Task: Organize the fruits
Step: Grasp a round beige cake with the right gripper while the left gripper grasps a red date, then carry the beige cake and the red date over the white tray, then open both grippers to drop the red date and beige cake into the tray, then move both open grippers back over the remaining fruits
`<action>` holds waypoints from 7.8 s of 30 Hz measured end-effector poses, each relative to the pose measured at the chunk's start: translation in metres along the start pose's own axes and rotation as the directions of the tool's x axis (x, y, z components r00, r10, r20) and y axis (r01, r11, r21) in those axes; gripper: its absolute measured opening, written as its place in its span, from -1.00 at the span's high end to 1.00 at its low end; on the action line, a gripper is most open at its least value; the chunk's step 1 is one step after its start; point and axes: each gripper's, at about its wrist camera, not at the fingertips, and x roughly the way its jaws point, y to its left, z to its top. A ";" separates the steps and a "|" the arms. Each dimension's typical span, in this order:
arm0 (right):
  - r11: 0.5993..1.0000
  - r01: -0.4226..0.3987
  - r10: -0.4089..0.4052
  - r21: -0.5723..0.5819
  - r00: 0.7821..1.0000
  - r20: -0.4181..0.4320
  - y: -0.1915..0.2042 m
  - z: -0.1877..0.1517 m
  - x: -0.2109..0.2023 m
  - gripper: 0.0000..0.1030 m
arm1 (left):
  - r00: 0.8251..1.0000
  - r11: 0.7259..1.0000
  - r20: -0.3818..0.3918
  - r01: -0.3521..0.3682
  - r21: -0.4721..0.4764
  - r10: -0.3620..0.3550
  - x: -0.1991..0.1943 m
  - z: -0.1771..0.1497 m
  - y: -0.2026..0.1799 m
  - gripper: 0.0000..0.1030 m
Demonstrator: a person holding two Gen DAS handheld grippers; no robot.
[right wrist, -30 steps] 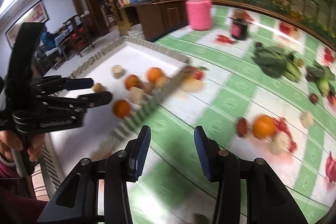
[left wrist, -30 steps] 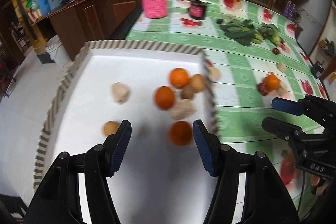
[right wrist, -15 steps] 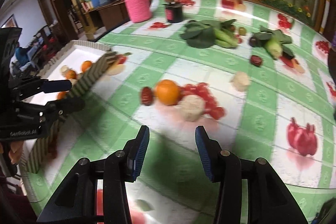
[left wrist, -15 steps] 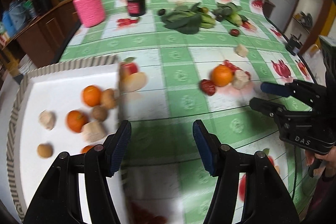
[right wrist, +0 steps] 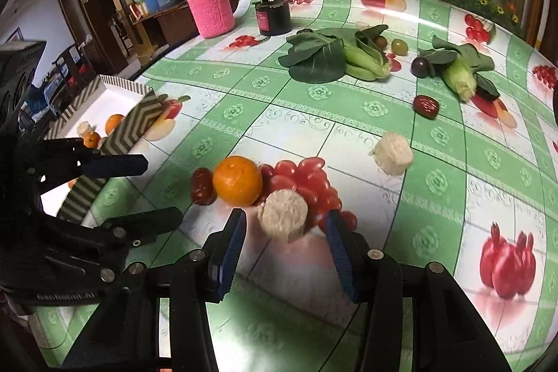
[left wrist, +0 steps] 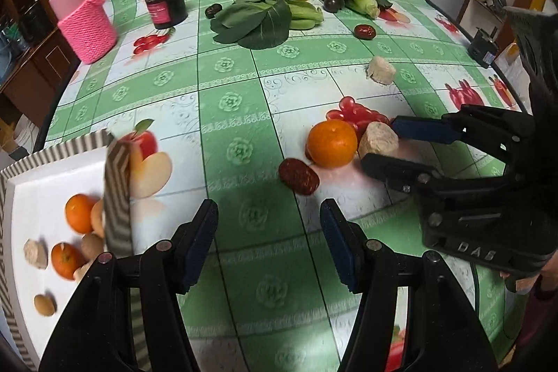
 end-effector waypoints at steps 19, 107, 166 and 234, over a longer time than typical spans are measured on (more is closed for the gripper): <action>0.999 -0.017 0.015 0.049 0.999 0.042 -0.018 -0.019 -0.029 0.40 | 0.999 0.999 0.018 0.043 0.030 -0.044 0.017 0.008 -0.011 -0.10; 0.960 -0.160 0.165 -0.228 0.986 0.000 0.189 -0.006 -0.028 0.41 | 0.985 0.953 0.132 -0.069 -0.294 0.112 -0.100 -0.128 0.137 0.55; 0.907 -0.305 0.296 -0.289 0.952 -0.078 0.238 0.001 -0.001 0.17 | 0.981 0.903 0.031 -0.165 -0.396 0.193 -0.074 -0.133 0.185 -0.24; 0.991 0.076 -0.078 0.108 0.997 0.017 -0.035 -0.021 -0.050 -0.24 | 0.999 0.994 0.037 0.030 -0.108 -0.026 -0.026 -0.021 -0.020 -0.36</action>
